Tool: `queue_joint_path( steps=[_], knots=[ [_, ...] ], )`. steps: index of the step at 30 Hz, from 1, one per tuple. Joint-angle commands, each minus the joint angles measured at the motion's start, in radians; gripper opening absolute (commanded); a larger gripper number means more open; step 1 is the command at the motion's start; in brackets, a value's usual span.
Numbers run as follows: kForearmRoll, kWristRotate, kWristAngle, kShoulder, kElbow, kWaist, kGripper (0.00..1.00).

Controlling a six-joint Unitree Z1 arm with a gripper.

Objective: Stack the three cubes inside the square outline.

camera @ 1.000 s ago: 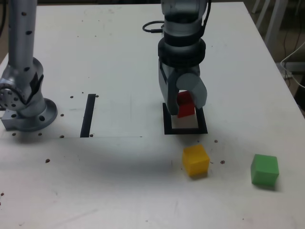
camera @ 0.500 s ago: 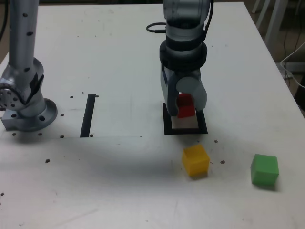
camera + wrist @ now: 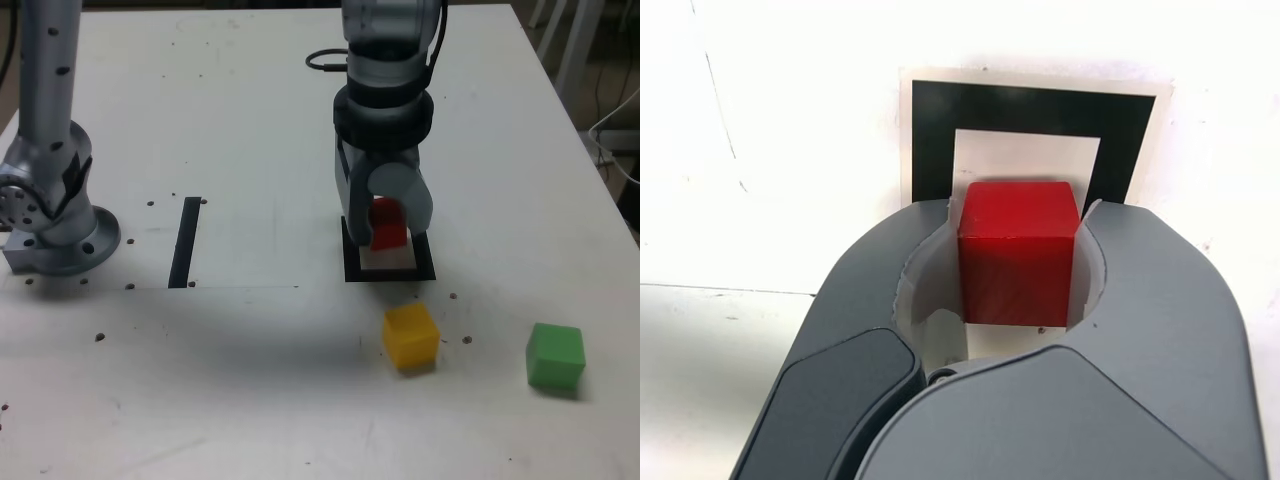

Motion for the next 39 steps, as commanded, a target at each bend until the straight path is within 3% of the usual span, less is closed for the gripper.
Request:
queue_joint_path(
  steps=[1, 11, 28, 39],
  knots=[
    [-0.001, 0.002, -0.002, 0.01, -0.001, -0.002, 0.34],
    [-0.013, 0.002, 0.004, 0.037, 0.003, 0.002, 0.37],
    [-0.014, 0.019, -0.013, 0.018, 0.024, 0.0, 0.98],
    [0.008, -0.017, -0.015, -0.081, 0.021, -0.064, 0.99]
  ],
)
